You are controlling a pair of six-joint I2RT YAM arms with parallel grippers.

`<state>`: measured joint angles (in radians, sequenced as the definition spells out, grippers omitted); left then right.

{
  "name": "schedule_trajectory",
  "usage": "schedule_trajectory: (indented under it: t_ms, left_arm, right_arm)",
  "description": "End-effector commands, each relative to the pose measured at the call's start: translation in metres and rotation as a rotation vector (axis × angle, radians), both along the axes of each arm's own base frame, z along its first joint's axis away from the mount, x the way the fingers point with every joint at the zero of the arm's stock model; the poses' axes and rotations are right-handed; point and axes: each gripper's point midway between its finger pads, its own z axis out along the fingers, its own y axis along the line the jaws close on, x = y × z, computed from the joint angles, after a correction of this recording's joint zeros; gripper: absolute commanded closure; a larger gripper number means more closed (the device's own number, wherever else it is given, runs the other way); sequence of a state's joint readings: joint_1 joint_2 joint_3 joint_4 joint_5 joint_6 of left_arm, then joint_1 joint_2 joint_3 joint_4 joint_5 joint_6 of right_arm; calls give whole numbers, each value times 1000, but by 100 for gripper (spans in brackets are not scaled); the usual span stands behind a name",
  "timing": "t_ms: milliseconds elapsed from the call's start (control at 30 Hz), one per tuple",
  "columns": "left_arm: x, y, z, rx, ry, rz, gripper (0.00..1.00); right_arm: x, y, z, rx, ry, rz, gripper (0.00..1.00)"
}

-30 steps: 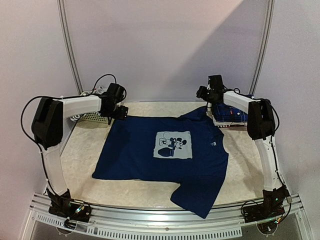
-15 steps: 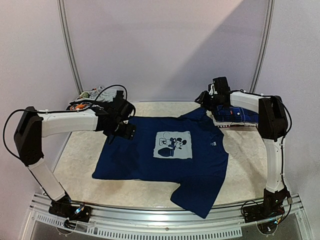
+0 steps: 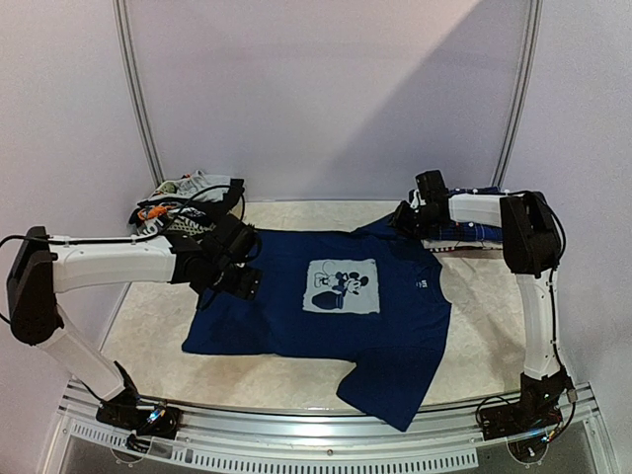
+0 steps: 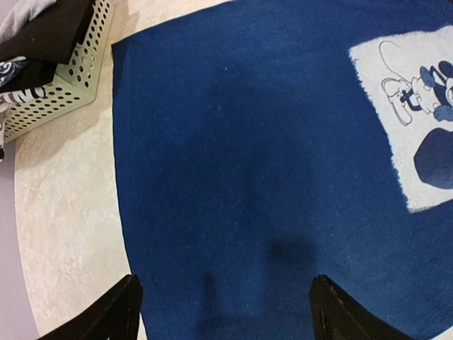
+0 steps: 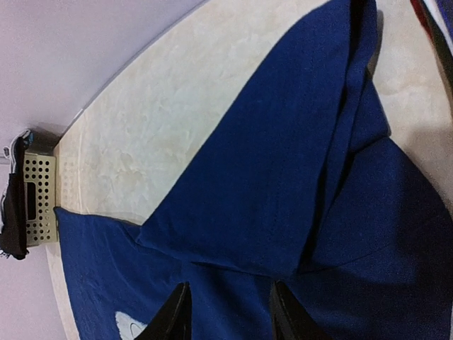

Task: Fold and stack the mixed laundry pile
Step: Flatten out the crumpled T-shirt at the center of the board.

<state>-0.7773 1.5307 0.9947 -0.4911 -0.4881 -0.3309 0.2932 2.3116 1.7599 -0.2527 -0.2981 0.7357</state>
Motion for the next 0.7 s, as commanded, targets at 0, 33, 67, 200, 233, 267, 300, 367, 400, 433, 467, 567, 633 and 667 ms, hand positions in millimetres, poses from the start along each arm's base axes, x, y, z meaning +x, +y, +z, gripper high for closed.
schedule_trajectory:
  t_ms: [0,33,67,200,233,267,300,367,400,433,467,567,633,667]
  left_arm:
    - [-7,-1,-1,-9,-9,3,17]
    - [-7,-1,-2,-8,-7,3,17]
    - [-8,-1,-3,-6,-4,1,17]
    - [-9,-1,-6,-2,-2,-1,18]
    - [-9,-1,-6,-3,-2,0,18]
    - [-9,-1,-6,0,-2,0,18]
    - [-10,-1,-7,1,-1,-1,18]
    - [-10,0,-7,3,-2,0,18]
    - [-10,0,-7,3,-3,1,18]
    - [-10,1,-7,3,-4,1,18]
    - [-10,1,-7,5,-5,0,18]
    - [-10,1,-7,8,-7,1,18]
    - [-10,2,-8,14,-8,2,18]
    - [-9,2,-8,15,-11,2,18]
  right_arm:
    - [-6,-11,-30,-55,56,-20,62]
    - [-6,-12,-33,-62,60,-23,62]
    - [-5,-13,-34,-69,61,-25,62]
    - [-2,-15,-39,-87,63,-32,63]
    - [-1,-16,-40,-93,62,-33,63]
    - [0,-17,-42,-98,66,-35,63]
    - [1,-16,-41,-98,64,-35,63]
    - [2,-16,-43,-99,65,-36,63]
    - [3,-16,-44,-99,63,-36,63]
    - [5,-15,-43,-99,61,-36,63]
    - [5,-16,-44,-101,62,-36,63]
    - [7,-15,-42,-101,55,-36,66]
    - [8,-15,-41,-99,51,-35,71]
    - [8,-14,-39,-96,48,-35,72]
